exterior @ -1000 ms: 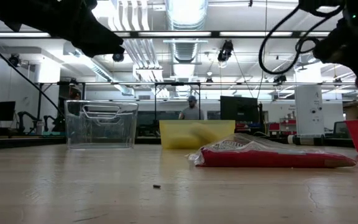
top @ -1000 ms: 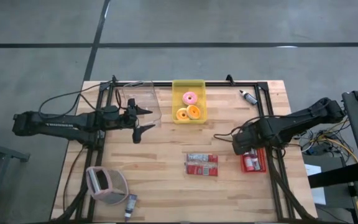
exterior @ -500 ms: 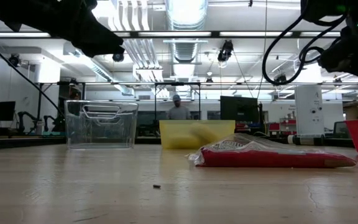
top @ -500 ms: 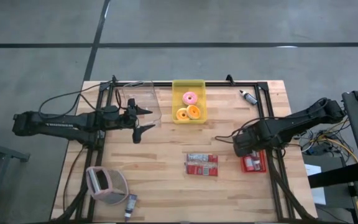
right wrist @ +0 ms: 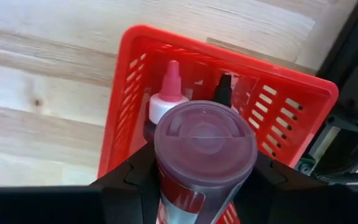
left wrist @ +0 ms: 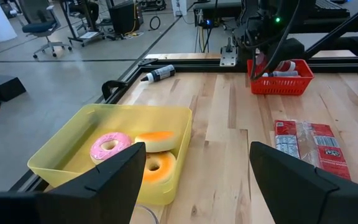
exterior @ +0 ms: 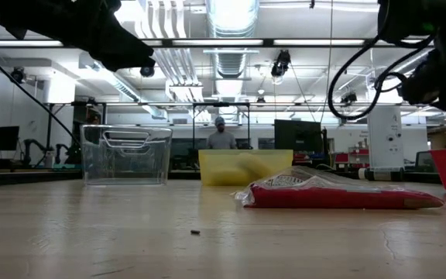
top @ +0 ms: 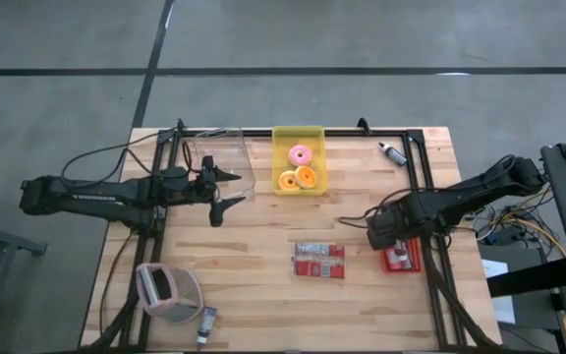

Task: Pick & Place Food Item
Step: Put the red food coloring bottle into the red bin

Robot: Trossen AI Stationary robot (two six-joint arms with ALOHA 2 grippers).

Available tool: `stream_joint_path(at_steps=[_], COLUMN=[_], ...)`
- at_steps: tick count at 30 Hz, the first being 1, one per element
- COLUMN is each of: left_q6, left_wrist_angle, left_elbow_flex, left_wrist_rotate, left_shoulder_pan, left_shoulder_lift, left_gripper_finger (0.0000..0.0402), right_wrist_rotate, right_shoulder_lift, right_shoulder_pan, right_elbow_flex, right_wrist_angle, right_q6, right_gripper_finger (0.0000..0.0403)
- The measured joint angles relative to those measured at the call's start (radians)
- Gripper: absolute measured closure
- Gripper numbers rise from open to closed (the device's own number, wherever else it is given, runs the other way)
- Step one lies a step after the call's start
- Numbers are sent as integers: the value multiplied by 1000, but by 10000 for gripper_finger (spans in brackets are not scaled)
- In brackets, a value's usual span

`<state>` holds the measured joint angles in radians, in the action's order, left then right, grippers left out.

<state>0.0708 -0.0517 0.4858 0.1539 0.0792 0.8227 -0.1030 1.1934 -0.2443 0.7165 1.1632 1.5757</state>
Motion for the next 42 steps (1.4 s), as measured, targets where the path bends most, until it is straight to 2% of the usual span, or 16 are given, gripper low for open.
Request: stream_joint_path(at_steps=[15, 42], left_q6=[0, 0], left_wrist_angle=[0, 0], left_elbow_flex=[0, 0], left_wrist_rotate=[0, 1], left_shoulder_pan=[0, 0], left_shoulder_lift=[0, 0], left_gripper_finger=[108, 108], right_wrist_rotate=[4, 23], right_shoulder_lift=[0, 0], right_shoulder_pan=[0, 0], right_elbow_flex=[-34, -34], right_wrist_angle=[-45, -95], right_q6=[-63, -65], right_gripper_finger=[259, 259])
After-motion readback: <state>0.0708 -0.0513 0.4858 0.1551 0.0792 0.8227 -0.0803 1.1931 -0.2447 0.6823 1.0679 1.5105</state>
